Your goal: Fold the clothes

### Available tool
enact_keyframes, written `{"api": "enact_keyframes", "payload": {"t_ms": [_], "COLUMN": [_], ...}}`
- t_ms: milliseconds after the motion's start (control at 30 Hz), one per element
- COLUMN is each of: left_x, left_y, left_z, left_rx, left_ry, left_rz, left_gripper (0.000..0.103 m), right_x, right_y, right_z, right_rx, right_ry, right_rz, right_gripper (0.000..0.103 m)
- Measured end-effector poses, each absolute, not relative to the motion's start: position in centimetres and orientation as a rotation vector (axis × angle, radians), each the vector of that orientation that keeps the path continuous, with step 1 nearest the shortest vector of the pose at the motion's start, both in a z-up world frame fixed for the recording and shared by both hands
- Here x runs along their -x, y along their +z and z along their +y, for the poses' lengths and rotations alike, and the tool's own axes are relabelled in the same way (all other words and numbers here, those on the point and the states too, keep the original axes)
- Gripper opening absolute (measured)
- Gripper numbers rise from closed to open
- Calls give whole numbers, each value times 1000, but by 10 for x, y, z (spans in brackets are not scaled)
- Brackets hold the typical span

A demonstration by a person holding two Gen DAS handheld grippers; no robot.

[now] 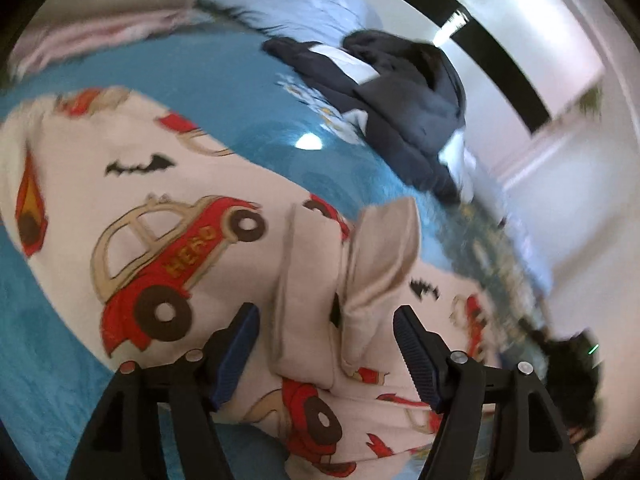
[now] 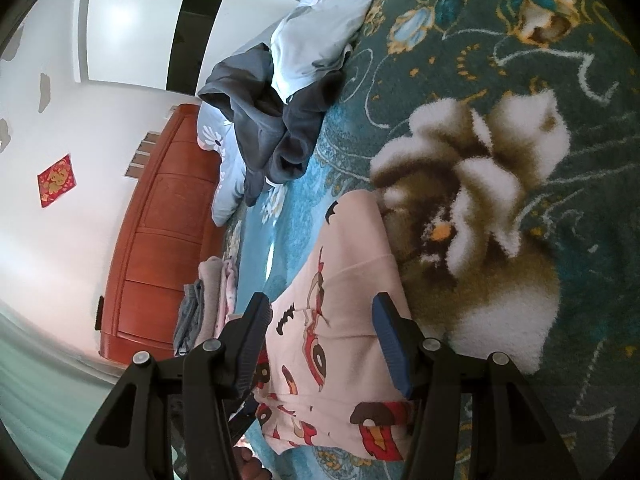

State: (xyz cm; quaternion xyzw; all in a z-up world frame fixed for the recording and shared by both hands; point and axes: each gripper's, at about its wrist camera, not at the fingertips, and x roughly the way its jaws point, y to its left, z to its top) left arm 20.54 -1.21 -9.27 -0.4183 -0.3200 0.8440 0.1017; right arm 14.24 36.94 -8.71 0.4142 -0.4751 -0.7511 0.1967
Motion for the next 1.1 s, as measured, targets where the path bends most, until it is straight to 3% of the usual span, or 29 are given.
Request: {"api": "enact_keyframes", "payload": {"t_ms": [300,433,567,800,900,933,1100], "left_x": [-212,-213,-209,-189,-183,-181,-171], "left_y": [-104,-101,-91,-92,-91,-91,-69], "left_z": [-35,-30,-15,-8,-5,-4,20], "left_rx": [1187,1227,1274,1322,1332,1336,1276], "left_ry": [2392,2446,2497,2398,2385,2383,2325], "left_rz": [-1242,-1187,-1038,-1044,-1020,-1011,-885], "left_gripper": [67,61,62,59,25,20,16], "right_x": [-143,-144,-145,-146,-147,-147,-152], "right_y": [-91,-92,-92,-93,-93,-93,-93], "right_z": [371,373,373,375,376,377,385], "right_rx": [-1151,-1146,-1142,-1133,-1131,-1130,-1128], "right_ry": [-2075,-2061,-2054,-2045,-2036,-2033,-2038], "right_rz": [-1360,-1376,-1380,-1388,-1394,-1398,-1411], "right_gripper": [55,55,55,55,55,55,55]}}
